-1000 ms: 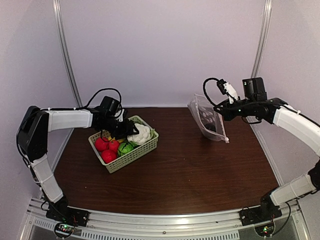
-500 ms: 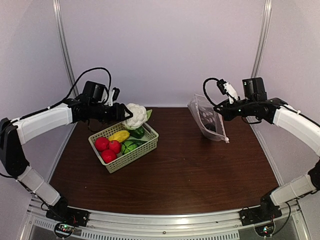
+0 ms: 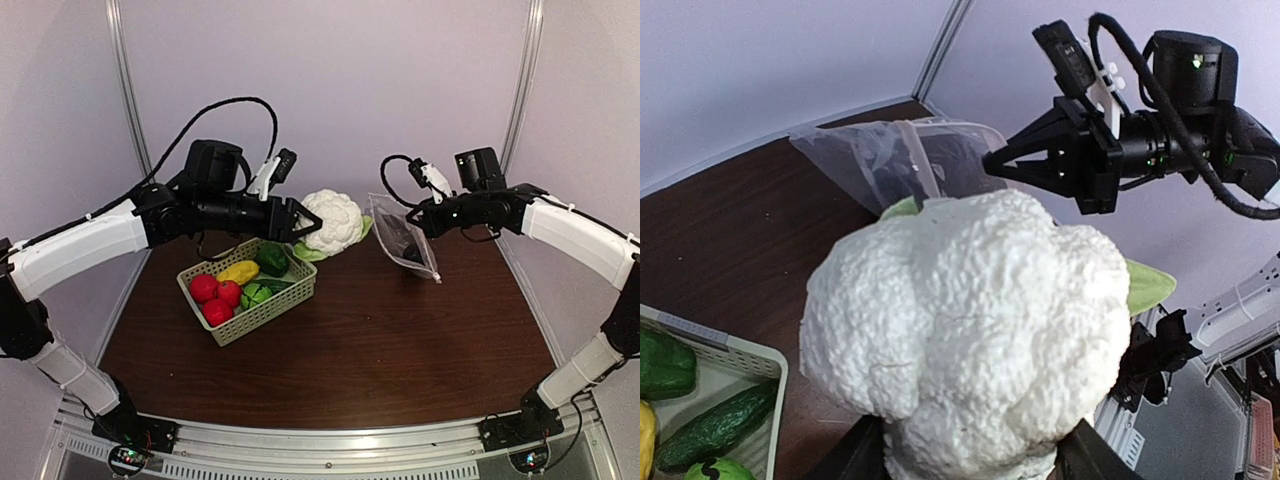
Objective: Place the food in the zip-top bag and seal the zipper
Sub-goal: Place the fake vegetable in the zipper food storage bag.
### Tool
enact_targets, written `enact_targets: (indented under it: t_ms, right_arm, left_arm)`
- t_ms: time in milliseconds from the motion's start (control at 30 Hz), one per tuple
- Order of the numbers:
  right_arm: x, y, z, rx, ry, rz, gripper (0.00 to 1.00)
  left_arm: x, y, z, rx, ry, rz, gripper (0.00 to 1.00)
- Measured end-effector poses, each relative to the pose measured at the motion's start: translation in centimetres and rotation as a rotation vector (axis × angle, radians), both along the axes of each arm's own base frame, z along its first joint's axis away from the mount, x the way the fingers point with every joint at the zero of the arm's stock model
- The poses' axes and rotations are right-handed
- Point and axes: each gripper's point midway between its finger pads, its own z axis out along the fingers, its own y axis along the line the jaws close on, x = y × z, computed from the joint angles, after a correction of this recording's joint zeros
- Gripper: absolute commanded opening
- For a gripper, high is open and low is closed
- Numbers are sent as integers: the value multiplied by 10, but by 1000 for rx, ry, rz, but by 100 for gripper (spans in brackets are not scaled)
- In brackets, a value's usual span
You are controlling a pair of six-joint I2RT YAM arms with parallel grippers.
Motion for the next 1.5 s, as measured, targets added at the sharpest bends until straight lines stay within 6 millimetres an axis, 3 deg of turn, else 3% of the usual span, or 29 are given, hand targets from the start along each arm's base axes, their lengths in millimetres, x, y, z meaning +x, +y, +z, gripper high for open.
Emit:
enact_targets:
  t_ms: [333, 567, 733, 1100, 1333, 1500]
  right_arm:
    - [12, 30, -4, 6, 50, 7, 0]
    - [12, 43, -7, 32, 89, -2, 0]
    - [14, 46, 4, 60, 81, -17, 0]
    - [12, 48, 4, 77, 96, -27, 0]
    - [5, 55, 4, 86, 98, -12, 0]
    - [4, 56, 3, 96, 98, -13, 0]
  left_arm:
    - [-8, -40, -34, 39, 66, -65, 44]
    - [22, -60, -22, 16, 83, 19, 37]
    - [33, -64, -30, 17, 126, 72, 36]
    - [48, -74, -62, 46, 202, 131, 28]
    - [60, -77, -73, 62, 228, 188, 2]
    - [64, -74, -78, 83, 244, 244, 0]
